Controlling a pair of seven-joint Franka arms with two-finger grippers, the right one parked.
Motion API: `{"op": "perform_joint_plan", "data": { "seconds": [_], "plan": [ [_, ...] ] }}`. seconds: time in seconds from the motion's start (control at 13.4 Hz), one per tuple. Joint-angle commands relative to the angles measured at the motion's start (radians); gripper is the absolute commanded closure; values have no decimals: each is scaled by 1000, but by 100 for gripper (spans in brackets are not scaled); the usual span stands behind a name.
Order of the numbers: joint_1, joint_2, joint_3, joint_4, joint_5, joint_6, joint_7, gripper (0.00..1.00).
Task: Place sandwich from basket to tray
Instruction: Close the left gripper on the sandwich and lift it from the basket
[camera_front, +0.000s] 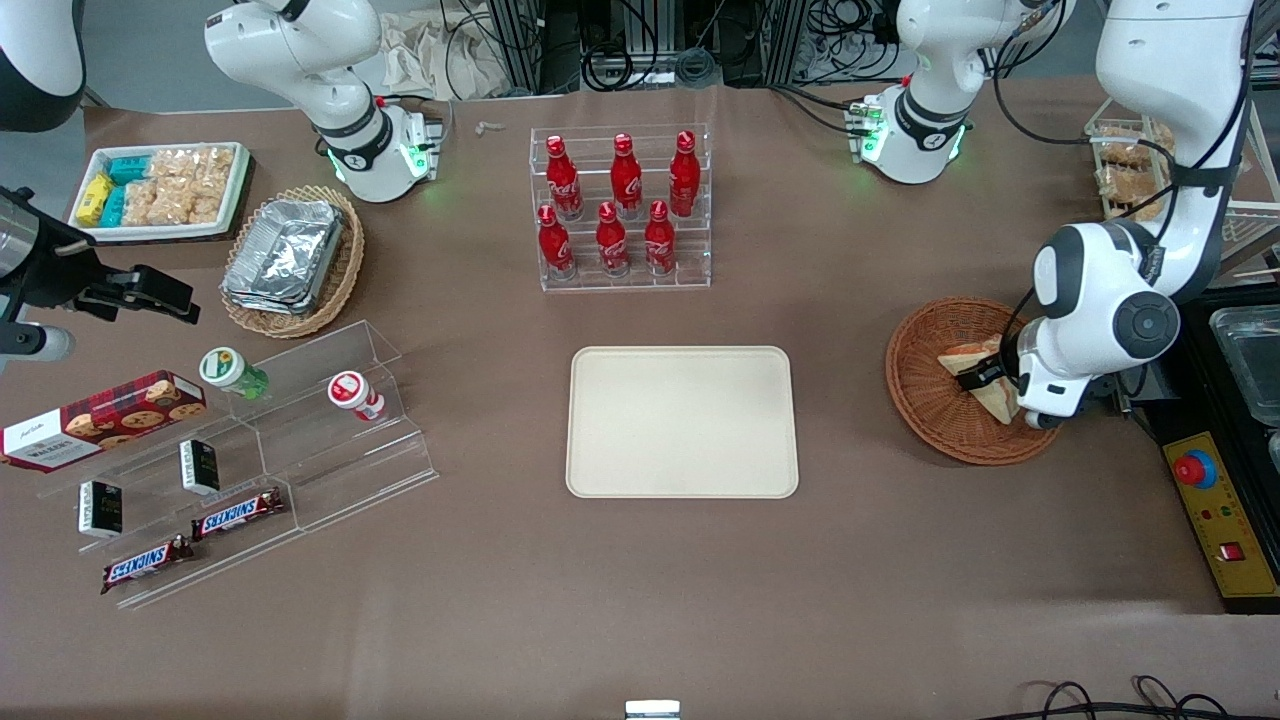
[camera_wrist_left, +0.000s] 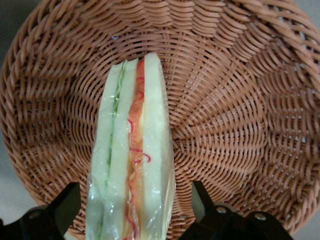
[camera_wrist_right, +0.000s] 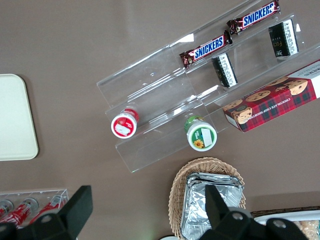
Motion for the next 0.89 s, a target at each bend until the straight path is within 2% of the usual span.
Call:
{"op": "perform_joint_plan", "data": {
  "seconds": [0.0, 0.22, 0.3, 0.37, 0.45, 0.82],
  "plan": [
    [9, -19, -10, -21, 24, 20, -69, 19],
    [7, -25, -12, -11, 24, 13, -130, 71],
    [6, -28, -13, -5, 24, 10, -146, 85],
    [4, -28, -13, 11, 24, -7, -150, 95],
    [-2, -30, -15, 41, 24, -62, -157, 100],
    [-8, -10, -80, 372, 18, -427, -192, 100]
  ]
}}
